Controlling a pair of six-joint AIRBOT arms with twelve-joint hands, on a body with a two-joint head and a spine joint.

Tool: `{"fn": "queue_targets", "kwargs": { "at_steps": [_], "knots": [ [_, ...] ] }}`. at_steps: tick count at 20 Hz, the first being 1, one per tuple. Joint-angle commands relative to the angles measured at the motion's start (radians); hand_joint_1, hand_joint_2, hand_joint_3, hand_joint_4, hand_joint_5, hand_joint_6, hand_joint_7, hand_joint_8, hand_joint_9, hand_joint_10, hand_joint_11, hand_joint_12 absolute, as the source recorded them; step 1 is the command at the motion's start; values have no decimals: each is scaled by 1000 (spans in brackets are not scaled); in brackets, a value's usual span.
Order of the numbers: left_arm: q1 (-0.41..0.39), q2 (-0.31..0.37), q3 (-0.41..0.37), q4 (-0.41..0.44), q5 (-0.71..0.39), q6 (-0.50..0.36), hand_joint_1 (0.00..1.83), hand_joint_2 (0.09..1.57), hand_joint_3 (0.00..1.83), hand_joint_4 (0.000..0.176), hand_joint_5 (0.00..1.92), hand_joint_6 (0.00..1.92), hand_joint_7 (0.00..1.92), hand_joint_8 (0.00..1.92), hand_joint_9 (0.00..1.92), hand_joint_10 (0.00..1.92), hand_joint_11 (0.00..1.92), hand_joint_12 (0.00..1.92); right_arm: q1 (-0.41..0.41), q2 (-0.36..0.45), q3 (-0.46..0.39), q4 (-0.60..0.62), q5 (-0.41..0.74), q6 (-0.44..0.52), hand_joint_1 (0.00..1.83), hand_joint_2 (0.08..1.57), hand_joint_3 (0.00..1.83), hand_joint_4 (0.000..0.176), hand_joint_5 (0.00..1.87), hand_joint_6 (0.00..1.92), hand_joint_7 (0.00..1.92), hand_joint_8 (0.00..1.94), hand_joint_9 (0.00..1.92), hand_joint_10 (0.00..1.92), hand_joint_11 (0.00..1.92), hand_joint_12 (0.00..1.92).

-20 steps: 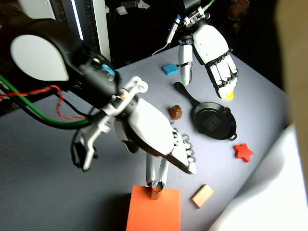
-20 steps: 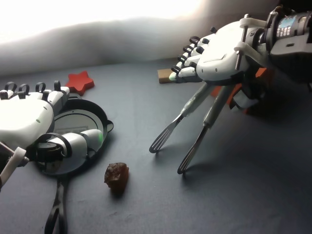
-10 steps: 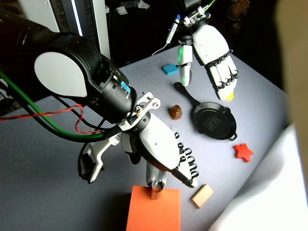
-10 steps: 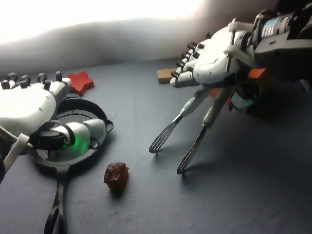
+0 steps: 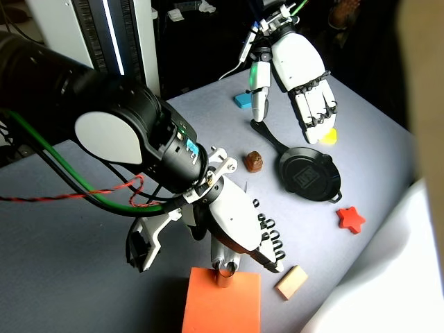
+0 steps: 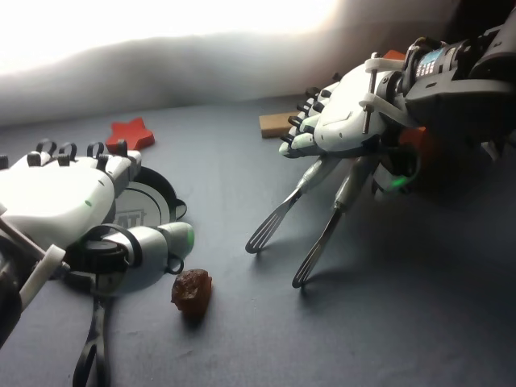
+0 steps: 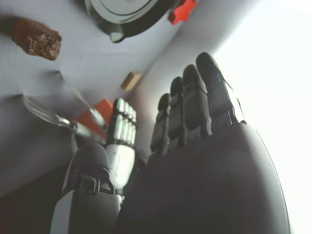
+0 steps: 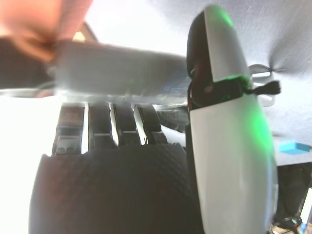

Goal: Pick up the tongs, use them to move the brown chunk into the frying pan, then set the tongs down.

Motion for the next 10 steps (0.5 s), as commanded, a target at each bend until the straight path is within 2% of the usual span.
{"fn": "queue_targets", "kwargs": {
  "at_steps": [1, 3, 10],
  "knots": [
    [-4, 7, -2, 78, -31, -6, 0, 1265, 0, 28, 85, 4, 128, 3, 150, 4, 0, 557, 0, 3, 5, -15, 85, -9, 1148, 995, 0, 0, 0, 0, 0, 0, 0, 0, 0, 0],
    [-4, 8, -2, 78, -30, -7, 13, 1271, 0, 30, 92, 4, 127, 1, 141, 2, 0, 510, -3, -2, 12, -15, 91, -10, 1140, 990, 0, 0, 0, 0, 0, 0, 0, 0, 0, 0],
    [-1, 11, 15, 78, -23, -16, 0, 1266, 0, 32, 90, 1, 142, 0, 163, 1, 0, 540, -22, -4, 29, -15, 118, -38, 1164, 973, 0, 0, 0, 0, 0, 0, 0, 0, 0, 0]
  ]
}}
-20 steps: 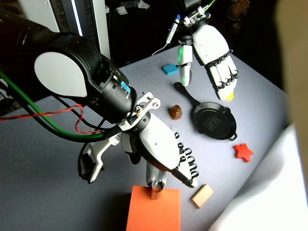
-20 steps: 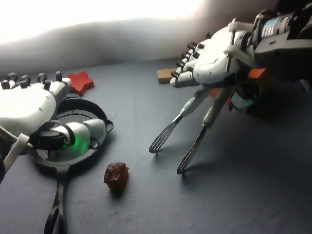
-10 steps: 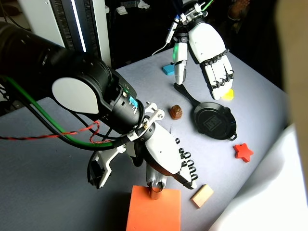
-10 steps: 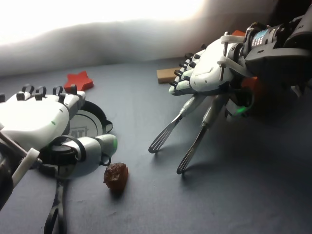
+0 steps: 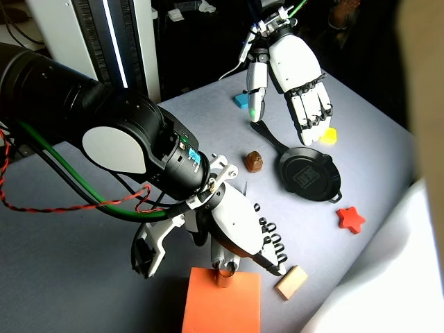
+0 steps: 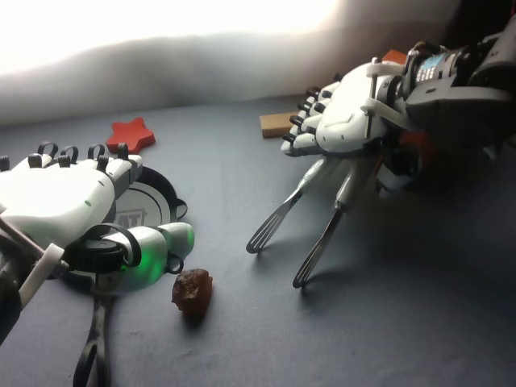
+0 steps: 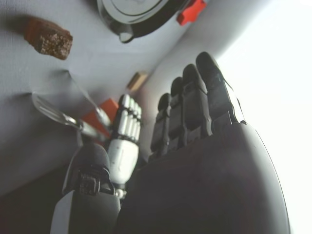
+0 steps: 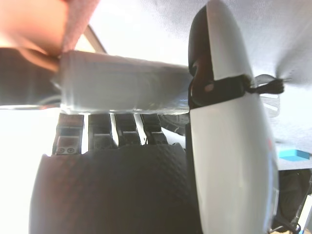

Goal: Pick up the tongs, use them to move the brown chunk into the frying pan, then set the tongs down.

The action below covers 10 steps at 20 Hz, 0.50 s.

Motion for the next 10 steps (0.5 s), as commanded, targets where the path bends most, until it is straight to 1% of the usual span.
{"fn": "queue_targets", "kwargs": {
  "at_steps": [1, 2, 5, 6, 7, 10],
  "knots": [
    [-4, 12, 5, 77, -37, -6, 0, 1267, 0, 31, 95, 3, 144, 1, 165, 1, 0, 554, 3, 5, 3, -15, 74, -7, 1180, 965, 0, 0, 0, 0, 0, 0, 0, 0, 0, 0],
    [-1, 14, 5, 77, -34, -12, 0, 1266, 0, 31, 83, 2, 113, 1, 131, 1, 0, 492, 0, 5, 3, -15, 77, -8, 1153, 981, 0, 0, 0, 0, 0, 0, 0, 0, 0, 0],
    [3, 17, -2, 77, -34, -32, 0, 1263, 0, 30, 67, 0, 118, 4, 137, 5, 0, 498, -1, 4, 3, -11, 80, -7, 1155, 979, 0, 0, 0, 0, 0, 0, 0, 0, 0, 0],
    [3, 17, -2, 77, -34, -37, 0, 1260, 0, 29, 76, 3, 129, 5, 150, 7, 0, 530, -2, 2, 3, -9, 80, -7, 1146, 972, 0, 0, 0, 0, 0, 0, 0, 0, 0, 0],
    [1, 17, -1, 81, -34, -41, 0, 1261, 0, 31, 88, 8, 136, 7, 151, 6, 0, 537, -2, 0, 3, -8, 80, -7, 1152, 969, 0, 0, 0, 0, 0, 0, 0, 0, 0, 0],
    [-8, 16, 9, 96, -34, -42, 0, 1265, 1, 32, 74, 1, 131, 0, 151, 3, 0, 517, -6, -4, 3, -9, 83, -8, 1126, 968, 0, 0, 0, 0, 0, 0, 0, 0, 0, 0]
  ]
}}
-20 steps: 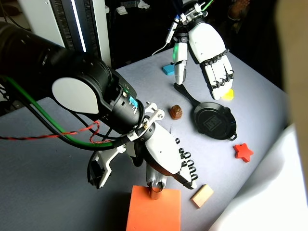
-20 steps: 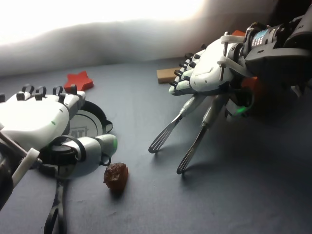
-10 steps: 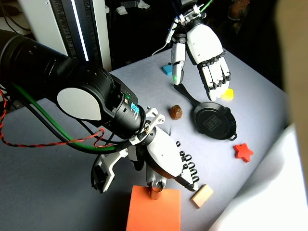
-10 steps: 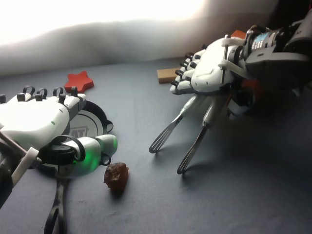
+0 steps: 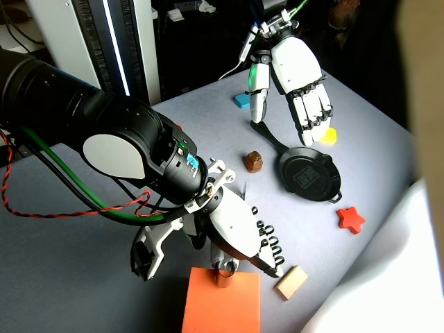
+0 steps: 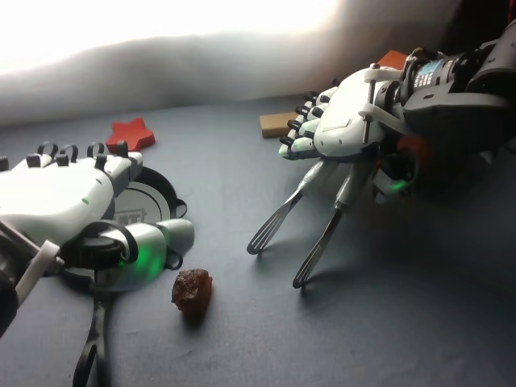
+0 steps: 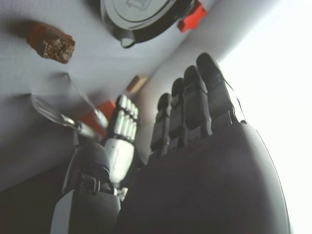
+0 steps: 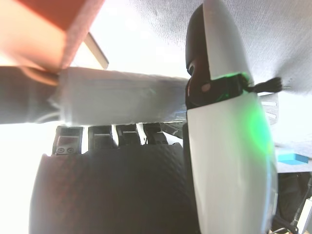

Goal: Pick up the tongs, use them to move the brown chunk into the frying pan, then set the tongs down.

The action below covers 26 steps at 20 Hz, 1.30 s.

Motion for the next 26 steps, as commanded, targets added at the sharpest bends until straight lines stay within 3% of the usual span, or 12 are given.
{"fn": "queue_targets", "kwargs": {
  "at_steps": [1, 4, 5, 7, 9, 14, 15, 19, 26],
  "knots": [
    [-14, 9, 9, 78, -45, -3, 0, 1269, 2, 35, 56, 2, 124, 1, 150, 2, 0, 554, 0, 3, 3, -10, 73, -7, 1102, 995, 1, 0, 0, 0, 1, 0, 0, 0, 0, 0],
    [-16, 9, 28, 77, -41, -18, 0, 1272, 0, 33, 77, 10, 127, 3, 144, 3, 0, 532, 0, 2, 3, -10, 75, -7, 1123, 1018, 7, 0, 132, 30, 165, 17, 98, 23, 11, 15],
    [-16, 9, 30, 77, -41, -21, 0, 1270, 0, 34, 82, 9, 130, 3, 151, 4, 0, 556, -1, 3, 3, -10, 76, -7, 1130, 1031, 5, 0, 182, 12, 210, 9, 135, 9, 1, 97],
    [-17, 9, 34, 64, -41, -21, 0, 1263, 0, 32, 79, 2, 122, 2, 142, 2, 0, 508, -3, 3, 3, -10, 80, -10, 1146, 1039, 2, 0, 328, 35, 340, 18, 248, 27, 0, 524],
    [-17, 12, 33, 35, -35, -24, 0, 1275, 2, 28, 62, 3, 125, 5, 138, 4, 0, 467, -5, 3, 3, -10, 80, -11, 1168, 1033, 0, 0, 443, 42, 443, 14, 338, 30, 0, 804],
    [-18, 14, 33, 34, -37, -22, 0, 1272, 1, 34, 65, 5, 127, 4, 142, 1, 0, 556, -1, 4, 3, -10, 80, -11, 1186, 1045, 1, 0, 595, 62, 608, 30, 529, 62, 0, 1244],
    [-17, 15, 33, 35, -37, -22, 0, 1283, 4, 29, 66, 3, 123, 1, 129, 2, 0, 516, 1, 5, 2, -10, 80, -11, 1182, 1058, 5, 0, 628, 65, 641, 27, 567, 64, 14, 1302],
    [-21, 15, 38, 41, -35, -21, 0, 1273, 0, 33, 70, 6, 119, 5, 132, 4, 0, 552, 17, 17, -14, -4, 81, -11, 1149, 1095, 9, 0, 710, 68, 752, 31, 689, 77, 178, 1323],
    [-36, 34, 68, 45, 20, -6, 0, 1282, 2, 28, 70, 2, 124, 4, 118, 7, 0, 502, 80, 66, -92, 41, 74, 1, 1119, 1157, 16, 0, 793, 84, 863, 41, 776, 99, 260, 1371]
  ]
}}
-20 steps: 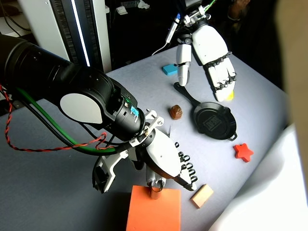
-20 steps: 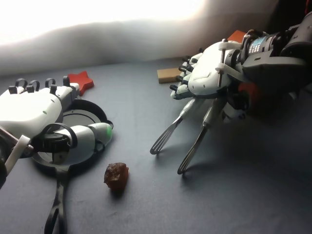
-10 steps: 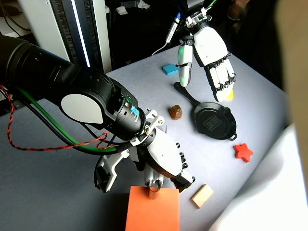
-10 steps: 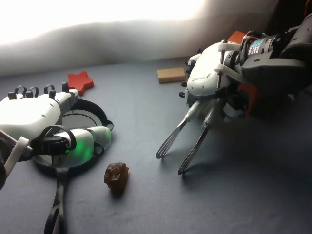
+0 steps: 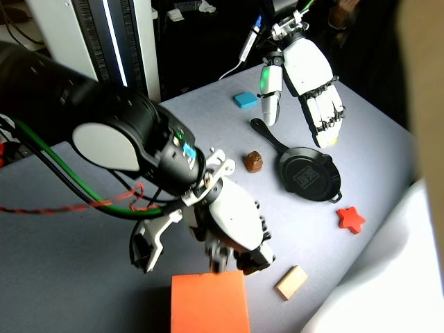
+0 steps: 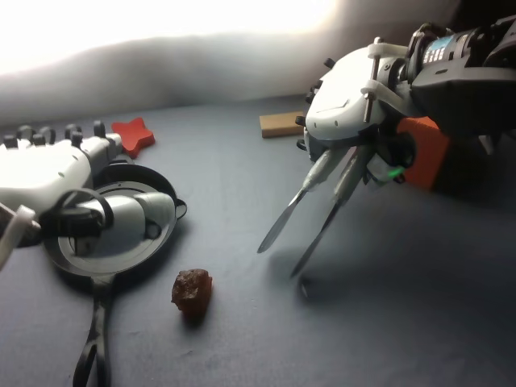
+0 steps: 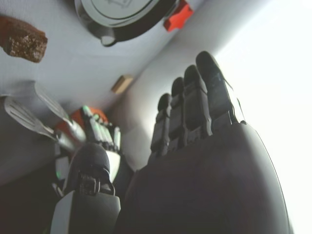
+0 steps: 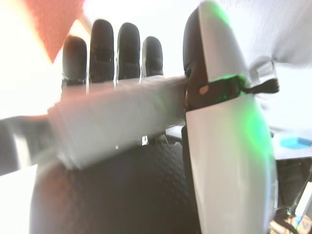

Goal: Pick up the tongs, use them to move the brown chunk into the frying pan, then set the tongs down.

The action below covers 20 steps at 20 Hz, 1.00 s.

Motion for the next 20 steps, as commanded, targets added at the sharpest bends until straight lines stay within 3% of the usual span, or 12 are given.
{"fn": "queue_targets", "kwargs": {
  "at_steps": [1, 4, 9, 11, 12, 14, 16, 20],
  "knots": [
    [-14, 15, 5, 79, -32, 10, 0, 1278, 0, 27, 81, 5, 134, 5, 131, 9, 0, 526, 19, 13, -9, -8, 69, 10, 1127, 1154, 11, 0, 807, 81, 879, 36, 794, 101, 286, 1340],
    [-25, 40, 11, 79, -19, 28, 6, 1283, 1, 30, 68, 1, 126, 0, 128, 4, 0, 548, 52, 61, -68, -7, 37, 69, 1129, 1153, 6, 0, 824, 75, 899, 29, 821, 102, 318, 1318],
    [-37, 68, 18, 79, 5, 49, 0, 1287, 2, 30, 72, 7, 120, 4, 117, 0, 0, 419, 90, 163, -202, -11, 1, 116, 1131, 1155, 3, 0, 825, 62, 894, 15, 817, 91, 300, 1337],
    [-38, 74, 20, 79, 22, 50, 0, 1284, 0, 31, 88, 7, 138, 4, 132, 4, 0, 496, 105, 192, -237, -95, -27, 253, 1135, 1155, 3, 0, 823, 59, 896, 14, 819, 90, 301, 1337],
    [-38, 77, 21, 79, 27, 50, 0, 1289, 2, 26, 76, 1, 112, 2, 111, 2, 0, 461, 113, 203, -251, -159, -53, 375, 1136, 1153, 2, 0, 823, 59, 899, 15, 819, 90, 301, 1337],
    [-37, 80, 25, 79, 43, 52, 0, 1267, 0, 32, 96, 4, 122, 2, 143, 6, 0, 552, 121, 224, -294, -374, -96, 612, 1144, 1145, 0, 0, 836, 60, 910, 17, 818, 86, 309, 1339],
    [-37, 82, 32, 79, 65, 53, 0, 1268, 0, 32, 90, 1, 125, 2, 139, 3, 0, 539, 122, 243, -354, -563, -135, 778, 1136, 1148, 0, 0, 828, 56, 902, 12, 813, 83, 300, 1337],
    [-37, 87, 37, 78, 71, 53, 3, 1278, 1, 35, 62, 2, 116, 0, 127, 2, 0, 549, 135, 252, -412, -574, -186, 859, 1130, 1150, 0, 0, 829, 53, 902, 10, 815, 82, 290, 1341]
  ]
}}
